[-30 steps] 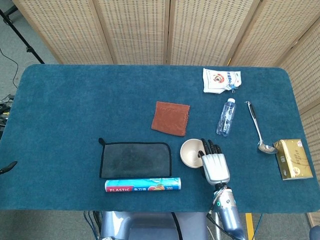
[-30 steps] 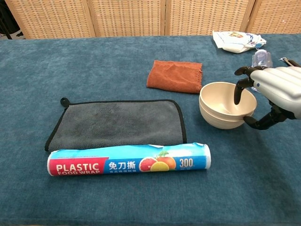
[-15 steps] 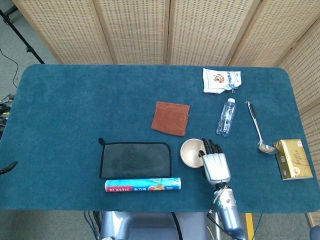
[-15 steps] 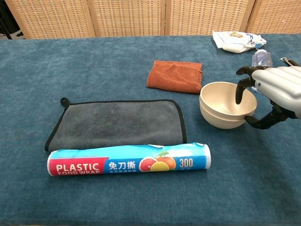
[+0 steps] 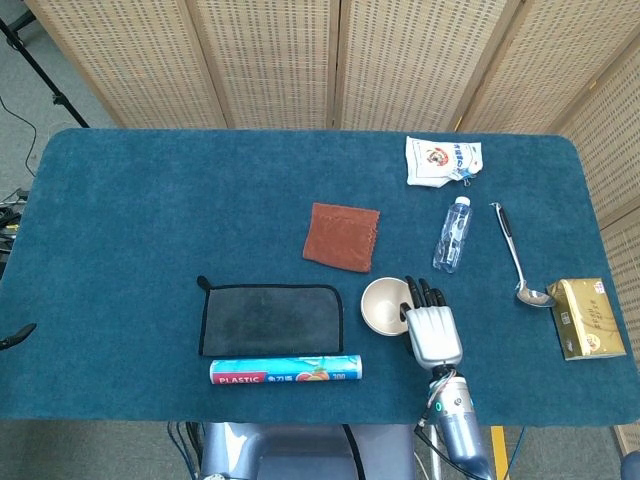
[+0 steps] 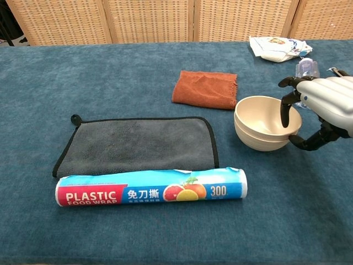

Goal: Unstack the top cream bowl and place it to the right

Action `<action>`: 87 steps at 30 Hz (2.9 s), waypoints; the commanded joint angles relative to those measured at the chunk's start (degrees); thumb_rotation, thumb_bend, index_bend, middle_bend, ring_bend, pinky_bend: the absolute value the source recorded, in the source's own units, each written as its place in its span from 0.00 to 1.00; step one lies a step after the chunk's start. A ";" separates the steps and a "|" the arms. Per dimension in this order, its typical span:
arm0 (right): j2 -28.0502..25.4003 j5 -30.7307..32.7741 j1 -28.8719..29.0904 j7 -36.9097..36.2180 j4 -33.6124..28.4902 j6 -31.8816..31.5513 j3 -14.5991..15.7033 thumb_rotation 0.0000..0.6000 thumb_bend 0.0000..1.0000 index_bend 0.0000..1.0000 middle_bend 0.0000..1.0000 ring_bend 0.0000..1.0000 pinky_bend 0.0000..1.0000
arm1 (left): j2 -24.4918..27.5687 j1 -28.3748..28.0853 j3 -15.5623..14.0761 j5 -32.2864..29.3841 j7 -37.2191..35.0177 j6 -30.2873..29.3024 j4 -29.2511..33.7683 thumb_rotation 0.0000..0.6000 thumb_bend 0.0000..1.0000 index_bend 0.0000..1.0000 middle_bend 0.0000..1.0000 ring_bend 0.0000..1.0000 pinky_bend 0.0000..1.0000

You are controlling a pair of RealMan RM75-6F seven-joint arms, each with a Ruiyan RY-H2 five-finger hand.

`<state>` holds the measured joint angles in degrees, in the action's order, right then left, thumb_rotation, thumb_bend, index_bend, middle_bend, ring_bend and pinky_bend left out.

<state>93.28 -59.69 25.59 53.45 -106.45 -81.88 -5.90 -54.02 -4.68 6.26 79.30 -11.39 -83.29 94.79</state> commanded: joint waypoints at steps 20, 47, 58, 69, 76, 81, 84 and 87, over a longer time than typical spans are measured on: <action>0.89 -0.97 -0.48 -2.16 1.50 -0.49 0.03 1.00 0.40 0.53 0.11 0.10 0.17 | 0.31 0.09 0.05 -0.14 -0.31 0.01 0.29 0.72 0.00 0.17 0.00 0.00 0.00; 0.61 -0.81 -1.40 -2.36 2.17 -1.10 -0.42 1.00 0.40 0.58 0.12 0.11 0.17 | 0.24 0.09 -0.09 -0.04 -0.11 0.14 0.40 0.72 0.00 0.17 0.00 0.00 0.00; 0.47 -0.38 -1.64 -2.37 2.31 -1.29 -0.79 1.00 0.40 0.59 0.12 0.11 0.17 | 0.13 -0.01 -0.17 -0.04 0.13 0.37 0.37 0.72 0.00 0.17 0.00 0.00 0.00; 0.25 0.21 -1.53 -1.50 1.88 -1.51 -1.28 1.00 0.40 0.60 0.12 0.11 0.17 | 0.15 0.00 -0.21 0.07 0.07 0.33 0.40 0.72 0.00 0.17 0.00 0.00 0.00; -0.14 0.67 -1.23 -0.64 1.30 -1.74 -1.90 1.00 0.40 0.60 0.12 0.11 0.17 | 0.20 0.00 -0.18 0.04 0.02 0.31 0.45 0.72 0.00 0.17 0.00 0.00 0.00; -0.47 0.65 -1.07 -0.37 0.91 -1.97 -2.25 1.00 0.40 0.60 0.12 0.11 0.17 | 0.19 0.05 -0.18 0.03 0.01 0.24 0.47 0.72 0.00 0.17 0.00 0.00 0.00; -0.71 0.73 -0.97 0.01 0.57 -2.18 -2.47 1.00 0.40 0.60 0.12 0.11 0.17 | 0.21 0.03 -0.19 0.08 -0.03 0.26 0.49 0.72 0.00 0.17 0.00 0.00 0.00; -0.93 1.00 -0.87 0.49 0.13 -2.46 -2.71 1.00 0.40 0.60 0.12 0.11 0.17 | 0.25 0.05 -0.20 0.14 -0.02 0.19 0.56 0.72 0.00 0.17 0.00 0.00 0.00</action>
<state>92.41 -58.75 24.68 53.87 -106.24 -84.28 -8.54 -53.77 -4.63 6.07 79.44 -11.41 -83.09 95.35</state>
